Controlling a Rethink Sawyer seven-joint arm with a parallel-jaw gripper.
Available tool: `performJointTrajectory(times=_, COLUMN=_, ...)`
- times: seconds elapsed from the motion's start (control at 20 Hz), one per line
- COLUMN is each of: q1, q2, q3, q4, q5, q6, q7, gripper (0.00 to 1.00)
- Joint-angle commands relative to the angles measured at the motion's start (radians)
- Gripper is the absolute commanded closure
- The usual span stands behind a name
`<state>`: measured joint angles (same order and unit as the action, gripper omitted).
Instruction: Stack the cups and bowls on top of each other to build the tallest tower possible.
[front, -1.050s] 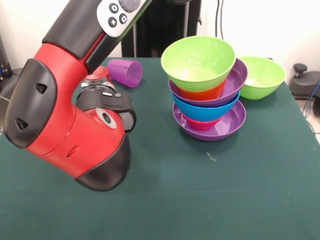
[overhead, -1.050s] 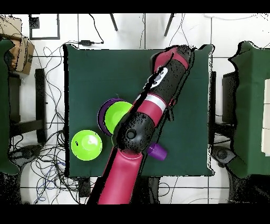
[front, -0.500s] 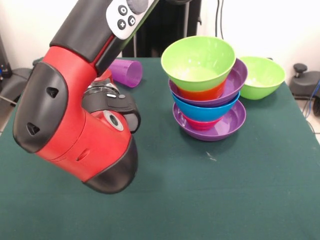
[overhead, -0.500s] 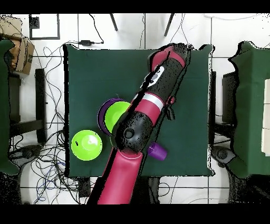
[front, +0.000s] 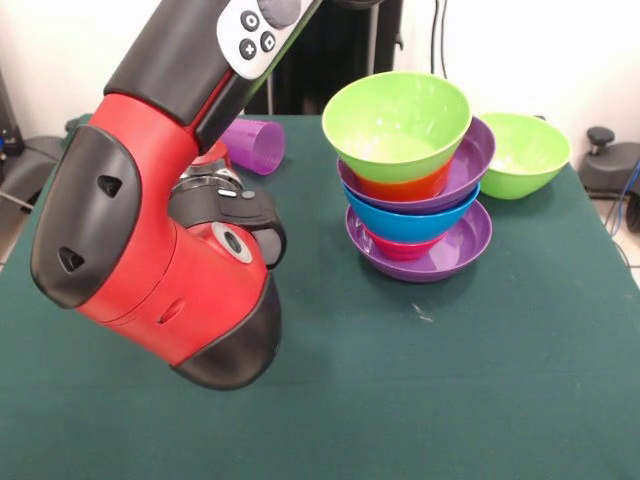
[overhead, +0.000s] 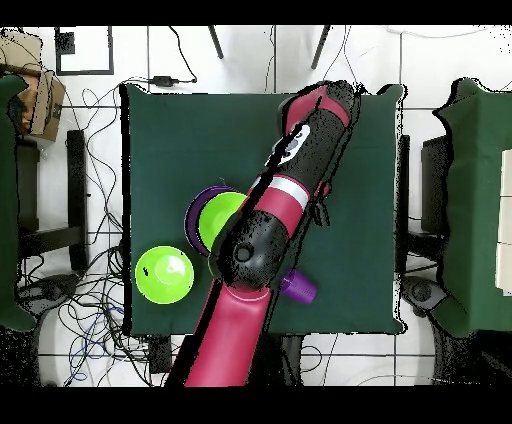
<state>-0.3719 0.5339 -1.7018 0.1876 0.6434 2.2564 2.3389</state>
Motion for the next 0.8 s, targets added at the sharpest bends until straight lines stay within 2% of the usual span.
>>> performJointTrajectory(times=0.05, q1=0.010, q2=-0.010, q3=0.018, q4=-0.053, q5=0.099, q6=0.059, q7=0.171, gripper=0.00)
performJointTrajectory(times=0.1, q1=0.013, q2=-0.010, q3=0.014, q4=-0.048, q5=0.119, q6=0.089, q7=0.198, gripper=0.00)
performJointTrajectory(times=0.25, q1=-0.004, q2=-0.004, q3=-0.043, q4=-0.036, q5=0.270, q6=0.097, q7=0.431, gripper=0.00)
performJointTrajectory(times=0.45, q1=-0.059, q2=-0.025, q3=-0.184, q4=-0.104, q5=0.339, q6=0.059, q7=0.439, gripper=0.00)
performJointTrajectory(times=0.8, q1=-0.099, q2=-0.076, q3=-0.364, q4=-0.147, q5=0.443, q6=0.055, q7=0.383, gripper=0.00)
